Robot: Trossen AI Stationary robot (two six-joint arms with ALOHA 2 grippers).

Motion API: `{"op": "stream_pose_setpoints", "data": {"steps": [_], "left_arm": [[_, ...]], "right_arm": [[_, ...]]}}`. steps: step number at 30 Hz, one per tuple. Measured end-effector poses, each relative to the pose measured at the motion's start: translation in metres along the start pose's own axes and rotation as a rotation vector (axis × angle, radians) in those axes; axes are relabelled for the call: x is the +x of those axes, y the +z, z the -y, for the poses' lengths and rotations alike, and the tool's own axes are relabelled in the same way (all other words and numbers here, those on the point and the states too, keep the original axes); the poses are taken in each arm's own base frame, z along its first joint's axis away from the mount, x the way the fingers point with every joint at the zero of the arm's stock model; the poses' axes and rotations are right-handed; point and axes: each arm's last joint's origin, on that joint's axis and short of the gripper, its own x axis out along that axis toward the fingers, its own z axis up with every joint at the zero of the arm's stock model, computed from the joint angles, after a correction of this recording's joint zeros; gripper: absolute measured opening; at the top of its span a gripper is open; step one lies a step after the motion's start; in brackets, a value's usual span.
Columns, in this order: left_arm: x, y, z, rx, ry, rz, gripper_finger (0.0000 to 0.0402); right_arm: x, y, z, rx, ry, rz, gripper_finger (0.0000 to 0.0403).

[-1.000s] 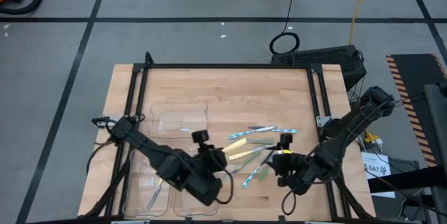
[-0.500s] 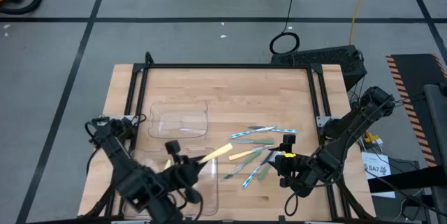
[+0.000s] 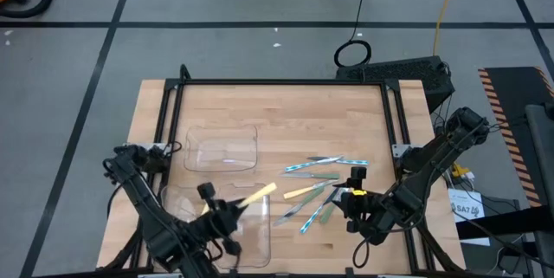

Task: Sort silverware by color (type)
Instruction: Put the right yellow table knife into the bottom left transparent bin

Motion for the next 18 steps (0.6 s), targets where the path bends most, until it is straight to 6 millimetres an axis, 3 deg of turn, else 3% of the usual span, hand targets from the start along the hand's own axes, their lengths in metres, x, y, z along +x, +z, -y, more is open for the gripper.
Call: {"op": "stream_pose_setpoints", "data": {"steps": [9,14,18], "left_arm": [[-0.012,-0.078,-0.042,-0.285,0.013,0.011,0.0054],[-0.022,-0.127,-0.037,-0.372,-0.021,0.028,0.0054],[-0.028,-0.152,-0.026,-0.466,-0.066,0.032,0.0058]], "right_arm": [[0.000,0.000,0.000,0.000,0.000,0.000,0.0210],[0.000,0.000,0.000,0.012,-0.001,0.000,0.0210],[0.000,0.000,0.000,0.038,-0.001,0.001,0.0210]]}}
